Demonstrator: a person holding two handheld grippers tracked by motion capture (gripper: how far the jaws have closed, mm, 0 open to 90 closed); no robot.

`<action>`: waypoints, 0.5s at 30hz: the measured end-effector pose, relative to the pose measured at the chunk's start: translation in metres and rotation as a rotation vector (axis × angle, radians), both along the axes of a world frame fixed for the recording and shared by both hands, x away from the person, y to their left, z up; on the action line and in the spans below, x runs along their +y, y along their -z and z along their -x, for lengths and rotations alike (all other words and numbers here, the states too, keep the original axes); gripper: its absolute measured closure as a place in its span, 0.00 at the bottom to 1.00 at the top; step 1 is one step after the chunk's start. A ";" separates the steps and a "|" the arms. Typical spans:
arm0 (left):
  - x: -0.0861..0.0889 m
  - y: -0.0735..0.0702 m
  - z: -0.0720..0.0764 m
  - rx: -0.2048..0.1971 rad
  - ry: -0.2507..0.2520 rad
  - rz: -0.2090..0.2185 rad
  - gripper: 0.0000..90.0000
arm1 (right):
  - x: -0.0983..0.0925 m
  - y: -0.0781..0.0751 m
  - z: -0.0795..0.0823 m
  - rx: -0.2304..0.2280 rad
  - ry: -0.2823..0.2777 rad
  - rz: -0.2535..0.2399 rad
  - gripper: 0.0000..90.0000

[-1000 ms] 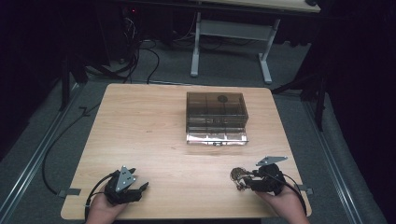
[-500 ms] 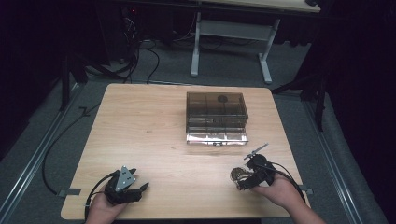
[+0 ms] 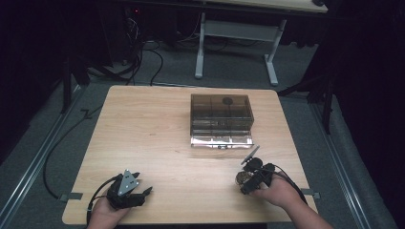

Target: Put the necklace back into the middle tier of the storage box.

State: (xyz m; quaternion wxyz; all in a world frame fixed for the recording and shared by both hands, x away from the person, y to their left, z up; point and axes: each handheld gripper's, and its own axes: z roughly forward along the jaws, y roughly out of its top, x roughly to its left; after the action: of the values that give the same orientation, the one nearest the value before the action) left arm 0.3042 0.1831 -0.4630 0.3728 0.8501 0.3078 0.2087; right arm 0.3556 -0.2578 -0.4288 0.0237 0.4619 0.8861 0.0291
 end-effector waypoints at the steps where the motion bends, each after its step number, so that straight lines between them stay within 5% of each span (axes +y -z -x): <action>1: 0.000 0.000 0.000 0.001 0.000 0.000 0.33 | 0.000 -0.002 0.000 0.000 0.004 -0.008 0.11; 7: 0.000 0.000 0.000 -0.001 -0.001 0.000 0.33 | -0.001 -0.008 -0.001 -0.011 -0.015 -0.012 0.31; 15: 0.000 0.000 0.000 0.000 -0.001 0.000 0.33 | 0.003 -0.013 -0.004 -0.005 -0.108 0.004 0.59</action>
State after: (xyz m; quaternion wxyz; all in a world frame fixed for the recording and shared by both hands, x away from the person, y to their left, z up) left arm 0.3043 0.1828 -0.4630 0.3728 0.8499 0.3082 0.2090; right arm 0.3592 -0.2544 -0.4159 0.0250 0.4131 0.9099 0.0298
